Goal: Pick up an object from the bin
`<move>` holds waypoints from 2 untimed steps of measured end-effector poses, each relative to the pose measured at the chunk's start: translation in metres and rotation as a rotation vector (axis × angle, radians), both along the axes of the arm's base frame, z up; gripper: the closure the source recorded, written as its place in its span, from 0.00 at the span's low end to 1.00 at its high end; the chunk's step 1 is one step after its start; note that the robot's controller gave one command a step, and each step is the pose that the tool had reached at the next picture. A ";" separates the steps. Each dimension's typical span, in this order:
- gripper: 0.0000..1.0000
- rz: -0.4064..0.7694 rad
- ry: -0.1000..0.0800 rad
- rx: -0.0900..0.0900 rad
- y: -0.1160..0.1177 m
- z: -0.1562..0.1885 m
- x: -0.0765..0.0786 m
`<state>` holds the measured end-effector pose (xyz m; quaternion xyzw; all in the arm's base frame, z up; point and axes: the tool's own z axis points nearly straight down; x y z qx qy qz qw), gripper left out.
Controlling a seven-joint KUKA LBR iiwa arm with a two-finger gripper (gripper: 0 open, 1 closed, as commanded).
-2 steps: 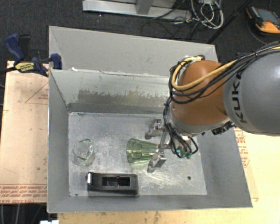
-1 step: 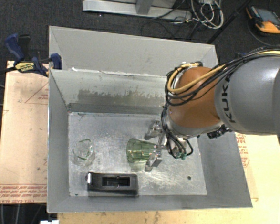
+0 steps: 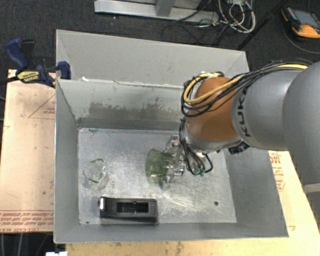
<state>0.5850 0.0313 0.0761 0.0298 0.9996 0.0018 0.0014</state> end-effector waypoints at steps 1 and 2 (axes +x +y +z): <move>1.00 0.000 0.000 0.000 0.000 0.000 0.000; 1.00 0.017 -0.001 -0.002 0.012 0.142 -0.010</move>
Offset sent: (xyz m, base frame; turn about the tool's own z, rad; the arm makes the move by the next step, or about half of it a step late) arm -0.0109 0.0115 0.1419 -0.0158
